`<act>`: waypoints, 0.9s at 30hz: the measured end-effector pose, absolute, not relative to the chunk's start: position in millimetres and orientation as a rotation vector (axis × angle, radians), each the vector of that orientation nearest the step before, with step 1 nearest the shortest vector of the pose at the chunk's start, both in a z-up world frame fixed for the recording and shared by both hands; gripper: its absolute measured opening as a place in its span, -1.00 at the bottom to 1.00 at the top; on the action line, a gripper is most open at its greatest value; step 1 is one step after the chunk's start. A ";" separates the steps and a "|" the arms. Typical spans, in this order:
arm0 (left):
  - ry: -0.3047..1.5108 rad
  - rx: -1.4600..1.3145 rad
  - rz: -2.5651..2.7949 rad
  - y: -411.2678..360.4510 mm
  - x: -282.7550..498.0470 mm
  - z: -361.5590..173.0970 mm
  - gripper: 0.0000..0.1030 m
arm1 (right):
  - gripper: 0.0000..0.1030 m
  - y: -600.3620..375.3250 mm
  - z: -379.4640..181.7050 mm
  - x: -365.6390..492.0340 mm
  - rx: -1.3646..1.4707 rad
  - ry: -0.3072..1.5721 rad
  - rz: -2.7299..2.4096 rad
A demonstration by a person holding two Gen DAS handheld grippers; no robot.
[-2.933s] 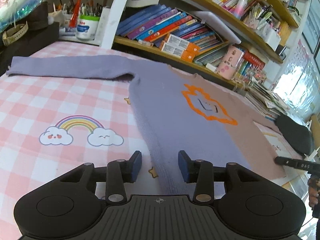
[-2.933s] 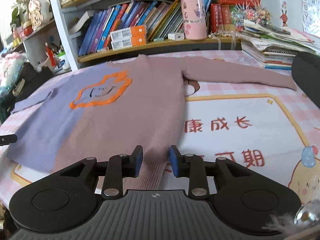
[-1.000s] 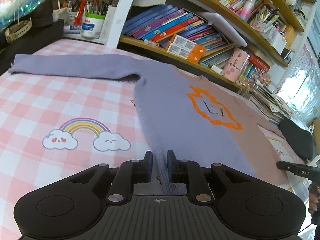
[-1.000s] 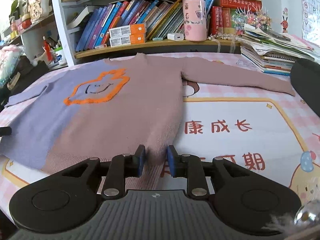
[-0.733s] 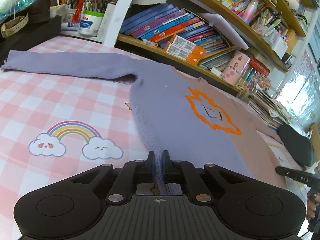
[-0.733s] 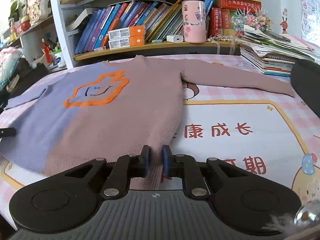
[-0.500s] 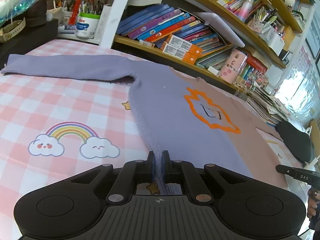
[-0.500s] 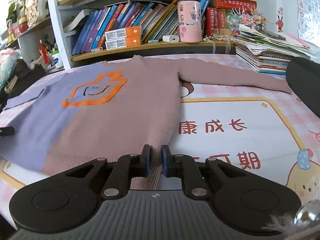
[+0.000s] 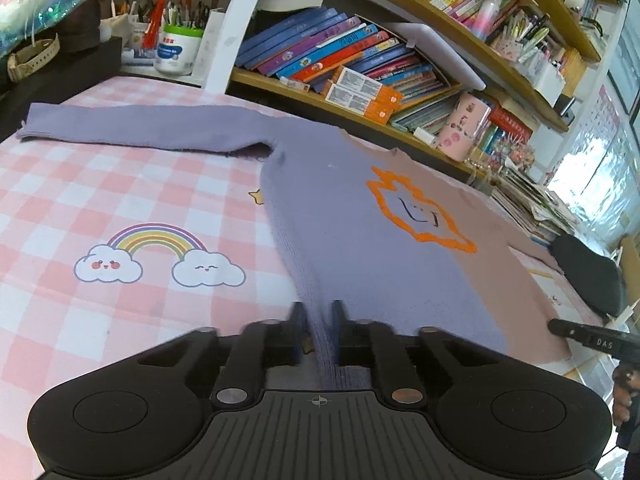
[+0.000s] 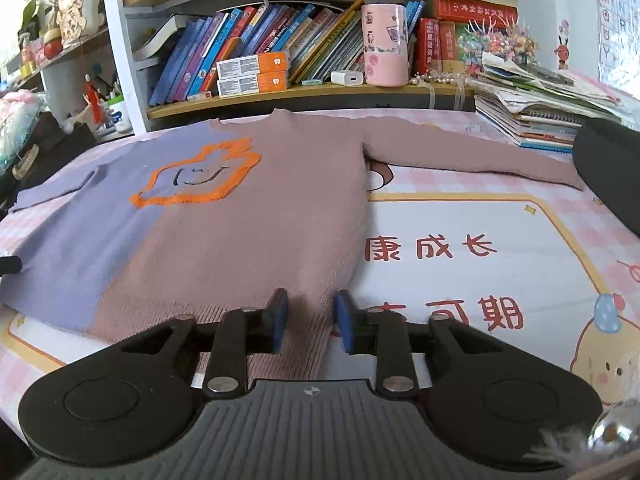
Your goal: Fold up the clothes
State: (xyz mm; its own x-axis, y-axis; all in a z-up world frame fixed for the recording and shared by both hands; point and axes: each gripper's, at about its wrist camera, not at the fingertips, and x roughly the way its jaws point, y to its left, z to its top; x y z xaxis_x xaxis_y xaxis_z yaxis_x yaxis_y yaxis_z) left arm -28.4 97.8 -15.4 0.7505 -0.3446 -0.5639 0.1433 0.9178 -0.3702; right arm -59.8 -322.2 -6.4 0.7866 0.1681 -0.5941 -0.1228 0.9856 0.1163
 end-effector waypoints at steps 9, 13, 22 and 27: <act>0.654 -0.302 -0.277 97.5 -29.9 -12.1 -0.90 | -0.82 -322.2 -6.4 -59.8 0.077 0.641 0.149; 0.668 -0.302 -0.275 97.4 -29.7 -16.8 -0.90 | -0.82 -322.2 -7.4 -59.7 0.073 0.643 0.149; 0.646 -0.247 -0.256 92.5 -35.6 -14.4 -0.80 | -0.71 -318.7 -7.5 -63.0 0.046 0.630 0.129; 0.611 -0.195 -0.223 89.0 -40.7 -6.1 -0.64 | -0.54 -316.7 -2.4 -67.2 0.024 0.603 0.120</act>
